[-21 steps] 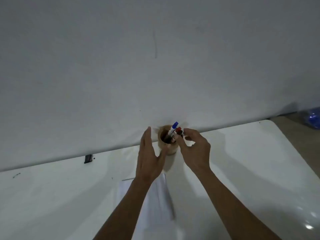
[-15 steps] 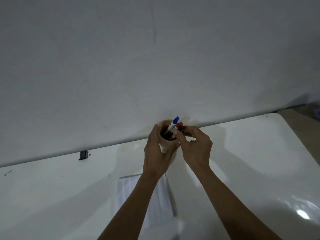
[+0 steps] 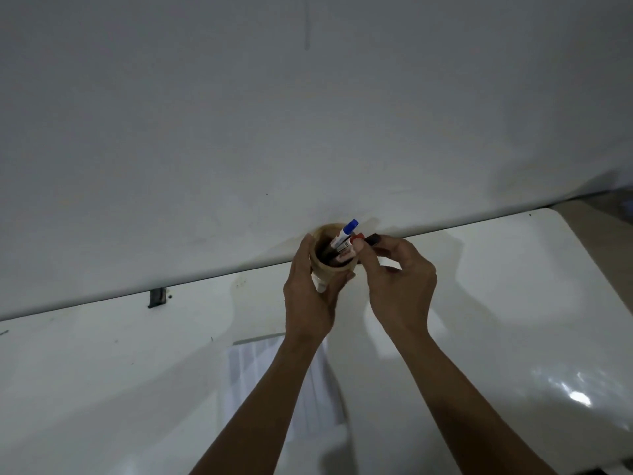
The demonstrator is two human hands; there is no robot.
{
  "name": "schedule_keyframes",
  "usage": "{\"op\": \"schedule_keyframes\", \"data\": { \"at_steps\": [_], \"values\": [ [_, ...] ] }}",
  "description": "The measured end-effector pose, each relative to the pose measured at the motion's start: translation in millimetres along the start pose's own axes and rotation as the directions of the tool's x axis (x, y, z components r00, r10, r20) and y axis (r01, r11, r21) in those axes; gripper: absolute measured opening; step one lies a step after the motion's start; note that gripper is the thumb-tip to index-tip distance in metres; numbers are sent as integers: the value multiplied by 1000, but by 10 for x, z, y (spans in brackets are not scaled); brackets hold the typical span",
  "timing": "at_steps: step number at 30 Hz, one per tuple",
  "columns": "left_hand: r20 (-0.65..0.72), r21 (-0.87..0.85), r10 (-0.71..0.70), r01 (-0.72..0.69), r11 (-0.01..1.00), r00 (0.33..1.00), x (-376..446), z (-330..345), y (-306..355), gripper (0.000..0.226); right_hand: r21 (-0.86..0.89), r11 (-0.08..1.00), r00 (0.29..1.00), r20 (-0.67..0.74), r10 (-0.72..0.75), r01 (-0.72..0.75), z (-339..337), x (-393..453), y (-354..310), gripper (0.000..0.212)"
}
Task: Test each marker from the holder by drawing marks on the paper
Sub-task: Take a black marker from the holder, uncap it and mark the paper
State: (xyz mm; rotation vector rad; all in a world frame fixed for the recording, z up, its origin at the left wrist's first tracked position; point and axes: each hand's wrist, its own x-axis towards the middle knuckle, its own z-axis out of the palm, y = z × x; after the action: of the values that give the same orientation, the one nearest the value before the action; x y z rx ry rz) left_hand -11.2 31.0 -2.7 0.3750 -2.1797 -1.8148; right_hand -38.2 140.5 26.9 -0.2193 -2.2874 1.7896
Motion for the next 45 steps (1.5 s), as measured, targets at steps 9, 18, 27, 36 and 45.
{"op": "schedule_keyframes", "data": {
  "at_steps": [9, 18, 27, 36, 45],
  "values": [
    [36, 96, -57, 54, 994, 998, 124, -49, -210, 74, 292, 956, 990, -122, 65, -27, -214, 90, -342, 8],
    [25, 166, -107, 101, 981, 994, 164, -77, -315, 69, 280, 933, 972, -7, 237, -225, -517, -216, -231, 10],
    [39, 326, -122, 103, 940, 992, -87, -533, -160, 80, -43, 922, 875, 299, 380, -386, -462, -830, 45, 21],
    [393, 617, 168, -395, 681, 904, -983, -1781, -40, 37, -295, 946, 670, 676, 307, -135, 40, -1375, -310, 16],
    [131, 528, -1, -69, 846, 991, -1471, -2805, -200, 18, -16, 914, 596, 753, 278, -405, 463, -1787, -644, 17]
  ]
}}
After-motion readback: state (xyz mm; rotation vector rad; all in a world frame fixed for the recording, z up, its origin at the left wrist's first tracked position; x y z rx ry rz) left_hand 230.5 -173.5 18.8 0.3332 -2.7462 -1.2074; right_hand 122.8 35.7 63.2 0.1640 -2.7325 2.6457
